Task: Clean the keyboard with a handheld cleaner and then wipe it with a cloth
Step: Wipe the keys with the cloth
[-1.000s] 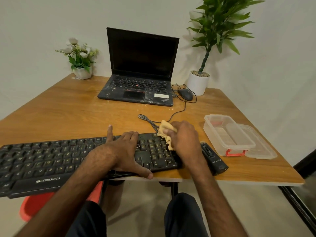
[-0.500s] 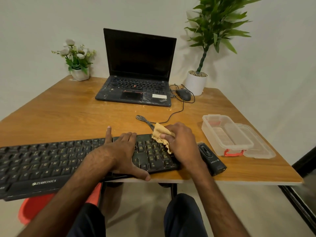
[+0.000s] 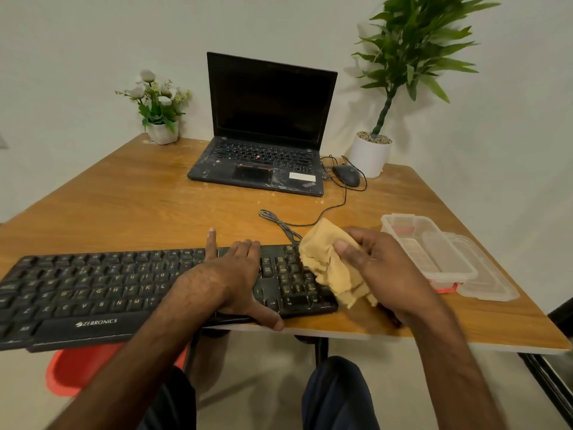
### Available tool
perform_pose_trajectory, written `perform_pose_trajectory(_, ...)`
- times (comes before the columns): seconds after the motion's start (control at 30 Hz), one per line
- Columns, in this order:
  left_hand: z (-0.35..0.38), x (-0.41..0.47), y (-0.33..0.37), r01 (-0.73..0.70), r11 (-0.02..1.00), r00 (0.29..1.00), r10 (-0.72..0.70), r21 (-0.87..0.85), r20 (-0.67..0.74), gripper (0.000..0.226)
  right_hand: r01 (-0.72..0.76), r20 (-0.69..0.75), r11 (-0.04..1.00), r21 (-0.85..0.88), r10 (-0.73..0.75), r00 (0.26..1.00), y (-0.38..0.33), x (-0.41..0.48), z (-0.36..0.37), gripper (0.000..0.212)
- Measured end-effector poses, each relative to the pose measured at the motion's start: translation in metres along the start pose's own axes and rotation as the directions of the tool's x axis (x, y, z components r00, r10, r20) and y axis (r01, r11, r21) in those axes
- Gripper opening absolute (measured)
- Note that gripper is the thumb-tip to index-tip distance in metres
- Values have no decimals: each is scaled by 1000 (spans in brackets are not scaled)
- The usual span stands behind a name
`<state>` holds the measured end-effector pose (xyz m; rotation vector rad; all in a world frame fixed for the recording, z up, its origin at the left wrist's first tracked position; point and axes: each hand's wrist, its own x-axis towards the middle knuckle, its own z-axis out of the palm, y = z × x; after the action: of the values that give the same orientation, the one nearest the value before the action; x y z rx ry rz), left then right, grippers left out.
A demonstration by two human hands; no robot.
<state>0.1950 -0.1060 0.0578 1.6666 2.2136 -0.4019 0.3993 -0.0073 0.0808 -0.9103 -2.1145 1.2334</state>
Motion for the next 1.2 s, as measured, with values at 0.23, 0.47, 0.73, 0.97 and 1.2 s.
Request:
perform_pose_trajectory(0.23,1,1,1,11,1000,1000,-11,0,-11,146,12,-48,761,-649,-57,997,5,19,43,15)
perform_pose_trajectory(0.47,10,4,-6,33,999,995,-30,39,-96,145,97,70,703,-705,-67,995,8,-14,52,59)
perform_pose_trajectory(0.73,13,7,-7,-8,999,983,15,40,-183,141,353,113,598,-719,-401,909,30,-41,65,56)
perform_pose_trajectory(0.97,22,4,-36,-58,998,981,50,-39,-185,156,157,-87,650,-743,-326,942,38,-12,70,68)
perform_pose_trajectory(1.2,23,0,-48,-45,998,983,38,-32,-180,162,365,91,593,-717,-439,894,25,-23,101,53)
